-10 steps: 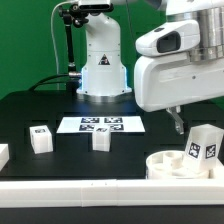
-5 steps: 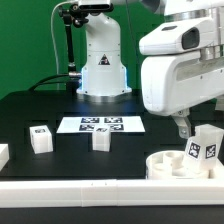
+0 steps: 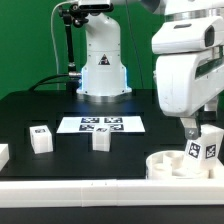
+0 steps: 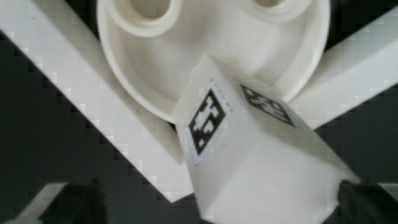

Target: Assemble stool

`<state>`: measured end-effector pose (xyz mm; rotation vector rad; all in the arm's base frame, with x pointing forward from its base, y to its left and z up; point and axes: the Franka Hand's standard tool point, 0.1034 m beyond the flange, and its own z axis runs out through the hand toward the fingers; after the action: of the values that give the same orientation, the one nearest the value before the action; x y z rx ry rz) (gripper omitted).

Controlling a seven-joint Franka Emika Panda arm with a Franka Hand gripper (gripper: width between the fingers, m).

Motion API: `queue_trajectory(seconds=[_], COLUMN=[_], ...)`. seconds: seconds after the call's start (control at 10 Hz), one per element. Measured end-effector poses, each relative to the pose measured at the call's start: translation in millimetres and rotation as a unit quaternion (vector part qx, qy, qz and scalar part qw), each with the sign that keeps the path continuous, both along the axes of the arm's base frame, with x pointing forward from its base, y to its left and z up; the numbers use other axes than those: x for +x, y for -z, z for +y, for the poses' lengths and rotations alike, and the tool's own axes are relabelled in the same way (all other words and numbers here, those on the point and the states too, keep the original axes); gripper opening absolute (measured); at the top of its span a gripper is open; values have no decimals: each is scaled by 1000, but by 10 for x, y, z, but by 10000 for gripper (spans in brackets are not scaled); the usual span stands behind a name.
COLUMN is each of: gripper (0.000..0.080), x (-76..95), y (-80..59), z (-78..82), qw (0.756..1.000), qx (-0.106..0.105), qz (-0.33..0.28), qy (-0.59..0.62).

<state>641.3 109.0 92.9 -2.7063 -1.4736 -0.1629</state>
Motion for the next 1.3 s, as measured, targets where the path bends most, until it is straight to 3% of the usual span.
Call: queue_trajectory(seconds=[0.5,0.9,1.3], gripper=[649,649,649], x=[12,-16,-18], y=[10,51,60], z=[-47,-95,-123], qw=[983,938,936], qx=[-33,-63,-64], qz=[-23,-28,-28], qy=[-178,-339,-345])
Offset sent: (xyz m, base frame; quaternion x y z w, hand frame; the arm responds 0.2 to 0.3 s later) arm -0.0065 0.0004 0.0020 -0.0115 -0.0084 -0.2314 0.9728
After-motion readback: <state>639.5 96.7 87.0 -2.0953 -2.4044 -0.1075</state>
